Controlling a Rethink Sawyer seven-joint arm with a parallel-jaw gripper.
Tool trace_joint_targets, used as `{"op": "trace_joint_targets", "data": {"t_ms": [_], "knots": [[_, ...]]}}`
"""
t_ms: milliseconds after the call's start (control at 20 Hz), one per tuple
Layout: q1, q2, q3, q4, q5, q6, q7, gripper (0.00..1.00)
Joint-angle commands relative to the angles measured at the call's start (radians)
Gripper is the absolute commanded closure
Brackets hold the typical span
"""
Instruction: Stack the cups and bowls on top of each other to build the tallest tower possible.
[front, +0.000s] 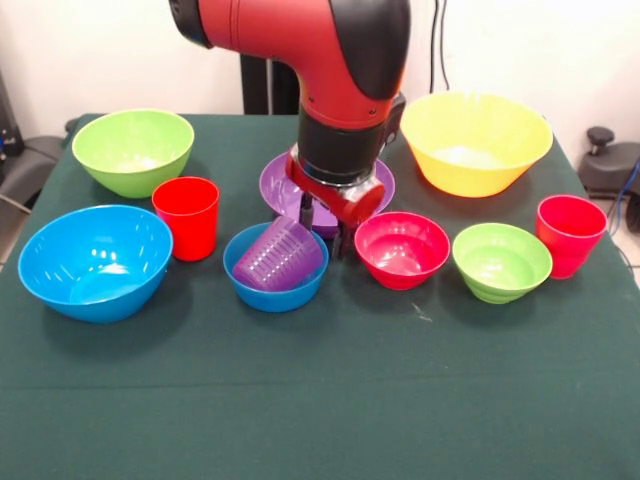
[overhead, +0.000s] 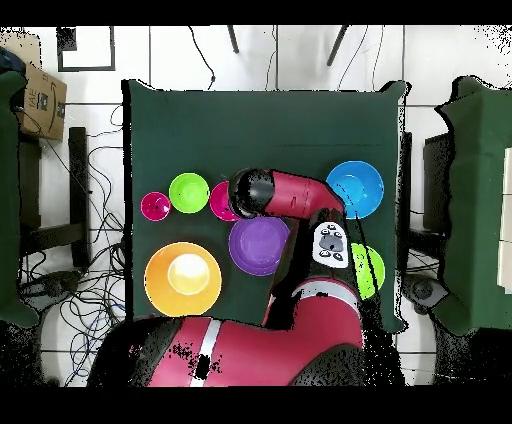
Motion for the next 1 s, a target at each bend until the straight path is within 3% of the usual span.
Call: {"op": "trace_joint_targets", "data": {"t_ms": [50,350,650,1000], "knots": [[0.002,0.099,0.076,0.011,-0.075,-0.147,0.003,0.00],[0.025,0.092,0.052,0.034,-0.058,-0.226,0.054,0.00],[0.037,0.070,0.046,0.065,-0.032,-0.239,0.075,0.00],[-0.006,0.029,0.097,0.123,-0.007,-0.295,0.089,0.00]]}}
